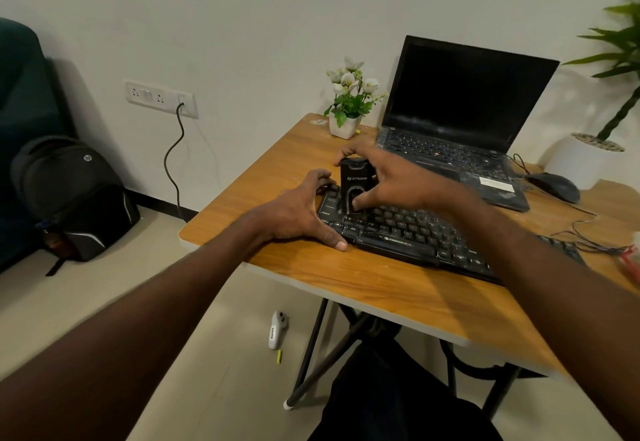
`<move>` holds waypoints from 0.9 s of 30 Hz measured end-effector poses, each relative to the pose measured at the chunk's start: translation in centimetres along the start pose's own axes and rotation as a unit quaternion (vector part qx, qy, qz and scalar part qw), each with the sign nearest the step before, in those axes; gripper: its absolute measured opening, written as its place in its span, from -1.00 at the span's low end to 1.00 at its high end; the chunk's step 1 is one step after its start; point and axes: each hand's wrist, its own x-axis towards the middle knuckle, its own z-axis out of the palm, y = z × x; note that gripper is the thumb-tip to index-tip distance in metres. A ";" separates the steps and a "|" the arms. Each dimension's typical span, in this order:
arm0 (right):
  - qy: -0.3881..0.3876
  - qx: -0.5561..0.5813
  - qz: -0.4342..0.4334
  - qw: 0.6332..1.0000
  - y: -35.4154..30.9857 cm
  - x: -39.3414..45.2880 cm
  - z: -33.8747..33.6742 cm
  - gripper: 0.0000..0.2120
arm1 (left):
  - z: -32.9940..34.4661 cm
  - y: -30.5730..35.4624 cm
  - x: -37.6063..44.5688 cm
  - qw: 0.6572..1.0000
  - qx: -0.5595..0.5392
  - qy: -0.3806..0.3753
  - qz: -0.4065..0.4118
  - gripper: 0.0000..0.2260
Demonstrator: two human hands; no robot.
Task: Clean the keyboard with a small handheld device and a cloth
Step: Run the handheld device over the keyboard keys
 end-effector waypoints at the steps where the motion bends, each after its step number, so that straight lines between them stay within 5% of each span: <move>1: 0.000 -0.038 -0.001 0.999 -0.3 0.2 -0.3 -0.33 | 0.0 0.0 0.0 1.000 -0.001 0.000 -0.001 0.32; 6: 0.077 -0.004 -0.033 0.996 -0.1 -0.1 1.9 -0.36 | -0.1 0.2 0.0 1.000 0.009 0.003 -0.001 0.29; 13: 0.067 -0.048 -0.035 0.996 -0.6 -0.4 1.7 -0.36 | 0.0 0.2 -0.2 1.000 0.011 0.004 -0.001 0.31; 19: -0.047 -0.139 0.038 0.988 -1.5 -0.8 -1.7 -0.29 | -0.1 0.1 -0.1 1.000 0.002 0.002 -0.005 0.26; 23: 0.024 -0.073 0.004 0.997 -1.0 -1.2 -0.2 -0.36 | -0.1 -0.1 0.0 1.000 -0.007 -0.004 -0.001 0.34; 27: -0.009 -0.075 0.054 0.996 0.3 -2.4 -1.3 -0.34 | 0.0 -0.2 0.2 1.000 -0.006 -0.002 -0.008 0.31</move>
